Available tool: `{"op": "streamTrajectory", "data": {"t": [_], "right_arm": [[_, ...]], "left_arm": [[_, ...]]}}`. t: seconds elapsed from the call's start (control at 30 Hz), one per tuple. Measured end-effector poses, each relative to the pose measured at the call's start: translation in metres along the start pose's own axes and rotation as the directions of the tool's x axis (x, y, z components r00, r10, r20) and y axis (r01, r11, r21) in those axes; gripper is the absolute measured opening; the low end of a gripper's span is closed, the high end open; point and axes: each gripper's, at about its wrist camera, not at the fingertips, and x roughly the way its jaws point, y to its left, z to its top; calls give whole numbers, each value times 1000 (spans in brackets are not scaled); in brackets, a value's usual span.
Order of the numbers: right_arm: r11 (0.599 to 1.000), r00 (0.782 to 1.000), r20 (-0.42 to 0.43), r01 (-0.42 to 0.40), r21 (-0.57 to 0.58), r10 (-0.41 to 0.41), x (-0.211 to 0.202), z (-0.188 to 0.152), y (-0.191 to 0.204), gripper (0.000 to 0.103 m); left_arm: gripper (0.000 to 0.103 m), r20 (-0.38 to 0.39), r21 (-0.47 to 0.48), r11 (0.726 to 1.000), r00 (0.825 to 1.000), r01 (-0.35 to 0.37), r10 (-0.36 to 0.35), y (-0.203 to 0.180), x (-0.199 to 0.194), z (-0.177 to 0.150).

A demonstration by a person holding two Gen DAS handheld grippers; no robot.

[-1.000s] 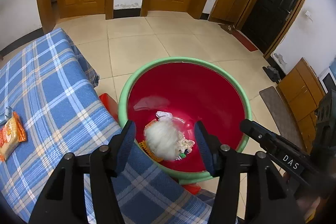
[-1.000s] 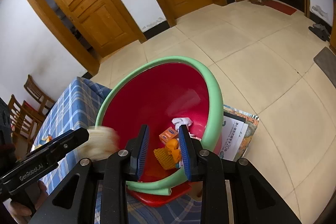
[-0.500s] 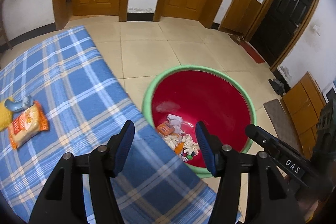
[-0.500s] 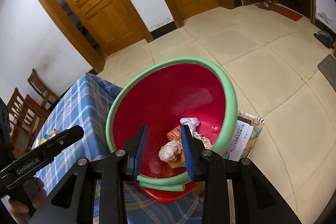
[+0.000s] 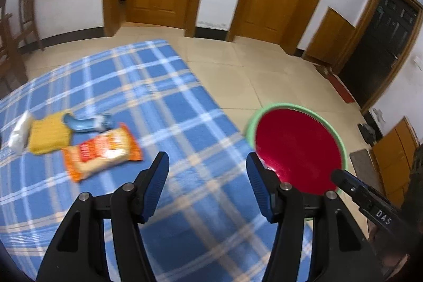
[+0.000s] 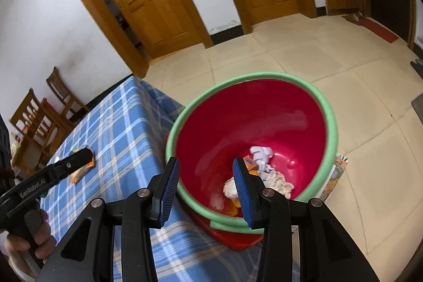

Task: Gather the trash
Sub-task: 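Move both open grippers back over the table toward the remaining items, then grasp the white plastic bag with the left gripper while the right gripper grasps the blue plastic scoop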

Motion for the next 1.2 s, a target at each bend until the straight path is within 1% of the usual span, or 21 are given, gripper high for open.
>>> {"op": "streamTrajectory", "data": {"t": [0.1, 0.37, 0.5, 0.67, 0.87, 1.07, 1.2], "right_arm": [[1000, 1000, -16, -21, -6, 21, 3, 0, 11, 43], [997, 999, -37, -40, -62, 38, 8, 2, 44, 45], [995, 997, -53, -58, -83, 53, 16, 1, 63, 45], [990, 995, -69, -78, -117, 70, 25, 1, 89, 48], [983, 993, -84, -95, -158, 83, 37, 2, 119, 50], [973, 991, -102, -103, -206, 83, 52, 1, 147, 51], [967, 990, -113, -106, -230, 81, 63, 0, 164, 54]], "left_arm": [[61, 11, -26, 999, 1000, -28, 28, 20, -6, 2], [61, 46, -102, 989, 993, -105, 110, 81, -24, 6], [61, 53, -135, 979, 986, -150, 158, 112, -33, 8], [61, 55, -161, 966, 975, -203, 214, 149, -40, 10], [61, 44, -195, 946, 961, -258, 272, 192, -39, 12], [61, 8, -222, 923, 946, -315, 325, 231, -26, 14], [61, -16, -223, 919, 944, -326, 331, 246, -16, 15]]}}
